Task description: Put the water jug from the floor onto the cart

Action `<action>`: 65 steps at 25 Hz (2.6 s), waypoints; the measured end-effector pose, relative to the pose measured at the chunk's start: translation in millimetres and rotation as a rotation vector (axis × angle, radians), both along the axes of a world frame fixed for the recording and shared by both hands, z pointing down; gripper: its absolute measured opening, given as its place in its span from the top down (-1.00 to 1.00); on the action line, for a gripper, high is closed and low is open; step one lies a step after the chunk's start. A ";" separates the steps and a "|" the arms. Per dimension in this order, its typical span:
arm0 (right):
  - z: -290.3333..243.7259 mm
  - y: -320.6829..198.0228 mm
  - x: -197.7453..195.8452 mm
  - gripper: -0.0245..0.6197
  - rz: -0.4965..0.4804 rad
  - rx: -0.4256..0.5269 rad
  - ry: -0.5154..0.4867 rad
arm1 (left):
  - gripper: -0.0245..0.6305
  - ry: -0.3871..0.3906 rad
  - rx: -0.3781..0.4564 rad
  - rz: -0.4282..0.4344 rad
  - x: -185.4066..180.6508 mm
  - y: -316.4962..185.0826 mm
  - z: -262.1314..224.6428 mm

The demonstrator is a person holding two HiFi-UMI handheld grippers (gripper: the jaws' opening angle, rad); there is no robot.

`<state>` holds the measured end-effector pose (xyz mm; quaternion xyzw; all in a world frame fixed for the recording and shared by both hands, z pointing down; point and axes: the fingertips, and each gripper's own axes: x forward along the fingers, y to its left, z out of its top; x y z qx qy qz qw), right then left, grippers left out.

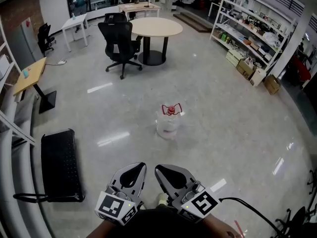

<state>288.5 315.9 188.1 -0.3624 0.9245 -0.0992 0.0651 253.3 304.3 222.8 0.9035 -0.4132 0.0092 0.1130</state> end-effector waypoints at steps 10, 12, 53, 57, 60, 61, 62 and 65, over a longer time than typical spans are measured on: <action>2.5 -14.5 48.1 0.91 0.053 -0.010 -0.007 | 0.91 -0.013 -0.019 0.053 51.2 -13.5 5.2; 3.9 -17.0 58.6 0.91 0.060 -0.002 -0.003 | 0.91 -0.017 -0.020 0.057 61.8 -17.4 7.5; 83.6 -427.6 177.7 0.91 0.221 -0.201 0.034 | 0.91 -0.096 -0.130 0.233 182.7 -437.6 87.9; 108.2 -478.5 200.8 0.91 0.201 -0.242 0.041 | 0.91 -0.122 -0.153 0.202 194.6 -488.3 110.0; 124.3 -519.9 223.4 0.91 0.177 -0.222 0.035 | 0.91 -0.131 -0.116 0.149 213.6 -530.8 120.1; 127.6 -535.1 231.9 0.91 0.167 -0.214 0.033 | 0.91 -0.123 -0.099 0.141 224.5 -544.3 122.6; 130.1 -551.0 241.0 0.91 0.156 -0.208 0.033 | 0.91 -0.115 -0.094 0.132 235.8 -558.4 126.0; 142.1 -596.7 266.9 0.91 0.120 -0.212 0.043 | 0.91 -0.095 -0.145 0.061 257.8 -604.7 141.0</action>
